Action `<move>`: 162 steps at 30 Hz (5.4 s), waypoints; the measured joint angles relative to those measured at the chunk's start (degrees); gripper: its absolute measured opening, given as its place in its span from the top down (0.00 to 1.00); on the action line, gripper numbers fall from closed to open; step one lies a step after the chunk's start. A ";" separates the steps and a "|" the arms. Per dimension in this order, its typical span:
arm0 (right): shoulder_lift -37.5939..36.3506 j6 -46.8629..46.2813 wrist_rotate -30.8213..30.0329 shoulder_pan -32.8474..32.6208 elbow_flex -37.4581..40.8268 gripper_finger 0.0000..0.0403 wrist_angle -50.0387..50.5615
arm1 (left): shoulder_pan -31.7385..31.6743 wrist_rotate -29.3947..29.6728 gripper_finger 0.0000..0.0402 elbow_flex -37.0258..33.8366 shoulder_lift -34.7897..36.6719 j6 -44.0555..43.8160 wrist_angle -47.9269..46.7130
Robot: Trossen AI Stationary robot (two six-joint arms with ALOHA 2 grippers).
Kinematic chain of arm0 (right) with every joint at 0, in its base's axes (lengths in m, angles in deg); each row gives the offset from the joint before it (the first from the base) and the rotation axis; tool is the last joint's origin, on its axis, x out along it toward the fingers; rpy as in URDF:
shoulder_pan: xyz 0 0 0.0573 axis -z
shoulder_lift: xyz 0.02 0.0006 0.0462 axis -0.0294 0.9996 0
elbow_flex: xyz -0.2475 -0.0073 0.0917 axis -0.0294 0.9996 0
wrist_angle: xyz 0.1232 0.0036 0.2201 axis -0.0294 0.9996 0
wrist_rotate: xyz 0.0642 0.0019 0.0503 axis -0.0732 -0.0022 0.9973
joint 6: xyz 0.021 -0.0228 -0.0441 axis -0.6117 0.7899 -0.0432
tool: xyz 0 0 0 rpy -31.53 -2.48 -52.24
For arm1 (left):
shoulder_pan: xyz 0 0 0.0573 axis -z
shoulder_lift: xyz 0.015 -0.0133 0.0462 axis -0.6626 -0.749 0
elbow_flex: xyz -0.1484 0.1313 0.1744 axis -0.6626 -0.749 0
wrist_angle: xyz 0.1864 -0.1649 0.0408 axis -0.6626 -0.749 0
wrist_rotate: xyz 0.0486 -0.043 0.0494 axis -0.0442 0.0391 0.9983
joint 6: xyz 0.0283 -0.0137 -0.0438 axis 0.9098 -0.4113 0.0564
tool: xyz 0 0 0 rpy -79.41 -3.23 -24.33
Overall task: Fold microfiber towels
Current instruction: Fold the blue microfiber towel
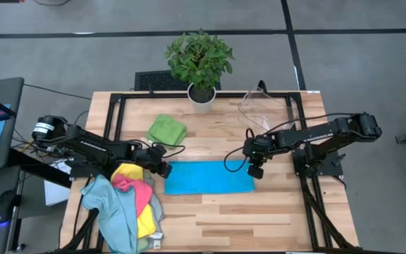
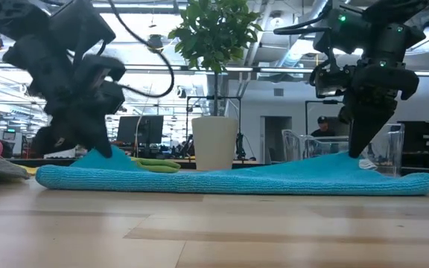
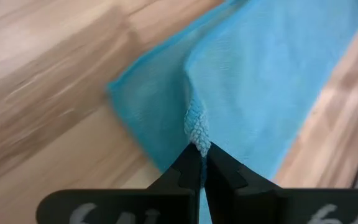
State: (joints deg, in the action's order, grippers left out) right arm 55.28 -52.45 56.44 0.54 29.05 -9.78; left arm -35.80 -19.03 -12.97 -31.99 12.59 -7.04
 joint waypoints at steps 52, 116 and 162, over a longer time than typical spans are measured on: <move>-1.21 -0.04 -2.71 0.00 0.09 0.87 0.15 | -2.78 9.50 1.00 4.96 -10.16 8.20 -3.51; 5.64 -5.98 -7.54 -1.60 4.15 0.94 -6.01 | -2.82 9.69 0.99 4.67 -9.12 5.97 -4.37; 5.20 -6.99 -7.18 -1.60 4.07 0.91 -6.28 | 20.13 21.72 1.00 4.78 -13.05 0.02 3.10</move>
State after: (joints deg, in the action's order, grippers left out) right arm 60.48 -59.44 49.26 -1.06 33.12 -16.06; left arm -15.67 2.68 -8.19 -45.04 12.61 -3.94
